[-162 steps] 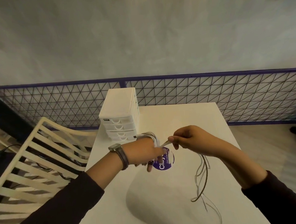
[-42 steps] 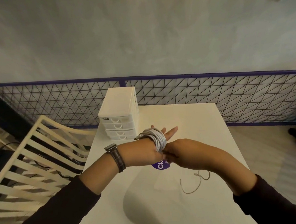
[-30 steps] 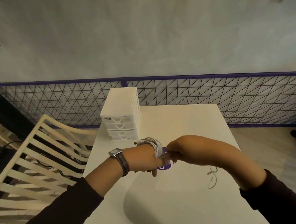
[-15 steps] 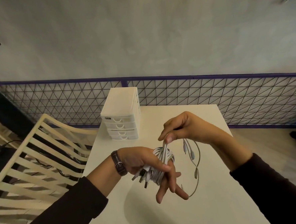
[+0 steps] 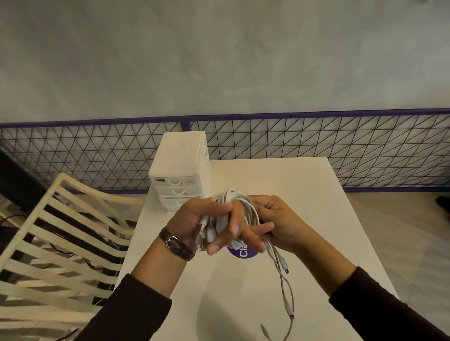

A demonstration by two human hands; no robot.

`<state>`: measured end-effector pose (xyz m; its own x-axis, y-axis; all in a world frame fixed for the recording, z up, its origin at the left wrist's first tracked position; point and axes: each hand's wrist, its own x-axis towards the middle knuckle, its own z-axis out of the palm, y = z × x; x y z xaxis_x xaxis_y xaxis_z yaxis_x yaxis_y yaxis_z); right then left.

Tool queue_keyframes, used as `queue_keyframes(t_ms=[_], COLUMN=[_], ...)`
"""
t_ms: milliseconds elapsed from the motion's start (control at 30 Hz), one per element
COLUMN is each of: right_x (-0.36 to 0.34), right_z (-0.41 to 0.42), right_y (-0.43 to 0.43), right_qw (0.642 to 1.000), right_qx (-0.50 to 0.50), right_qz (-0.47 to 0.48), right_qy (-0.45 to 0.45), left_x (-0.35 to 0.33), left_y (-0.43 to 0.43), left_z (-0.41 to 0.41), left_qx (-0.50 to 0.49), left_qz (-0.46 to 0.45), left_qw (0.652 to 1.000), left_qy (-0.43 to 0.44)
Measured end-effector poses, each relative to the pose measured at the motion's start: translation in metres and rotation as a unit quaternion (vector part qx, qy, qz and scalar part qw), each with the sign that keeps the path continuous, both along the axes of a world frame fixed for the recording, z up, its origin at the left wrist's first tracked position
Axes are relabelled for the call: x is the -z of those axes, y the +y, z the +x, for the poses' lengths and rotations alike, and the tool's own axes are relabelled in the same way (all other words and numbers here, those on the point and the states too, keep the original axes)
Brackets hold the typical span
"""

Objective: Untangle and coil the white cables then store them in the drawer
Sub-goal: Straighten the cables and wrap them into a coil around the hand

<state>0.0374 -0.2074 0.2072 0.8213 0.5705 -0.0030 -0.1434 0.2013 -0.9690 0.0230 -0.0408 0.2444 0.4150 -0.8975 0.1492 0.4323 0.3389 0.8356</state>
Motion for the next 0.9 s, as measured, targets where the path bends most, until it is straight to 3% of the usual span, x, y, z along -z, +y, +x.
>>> queue_keyframes(t_ms=[300,433,567,667,800,900], right_x=[-0.011,-0.014,-0.017,-0.019,-0.024,-0.028], right_z=[-0.009,-0.012,-0.015,-0.019,-0.026,-0.028], right_y=[-0.003,0.0,0.001,0.005,0.007,0.007], right_qw=[0.999,0.996,0.988,0.988,0.986,0.982], right_qx=[-0.007,-0.006,-0.01,-0.032,-0.042,-0.046], right_qz=[-0.038,-0.089,-0.149,-0.149,-0.16,-0.184], right_qy=[0.005,-0.013,-0.031,-0.02,-0.015,-0.025], left_x=[0.003,0.0,0.002,-0.001,-0.008,-0.009], left_y=[0.003,0.004,0.005,0.008,0.009,0.006], left_z=[0.0,0.001,0.004,0.008,0.004,0.003], left_qx=[-0.105,-0.15,-0.208,-0.234,-0.308,-0.302], left_qz=[-0.012,-0.088,-0.139,-0.13,-0.028,0.011], left_qw=[0.993,0.975,0.958,0.953,0.947,0.952], left_qy=[0.047,0.135,0.139,0.142,0.091,0.047])
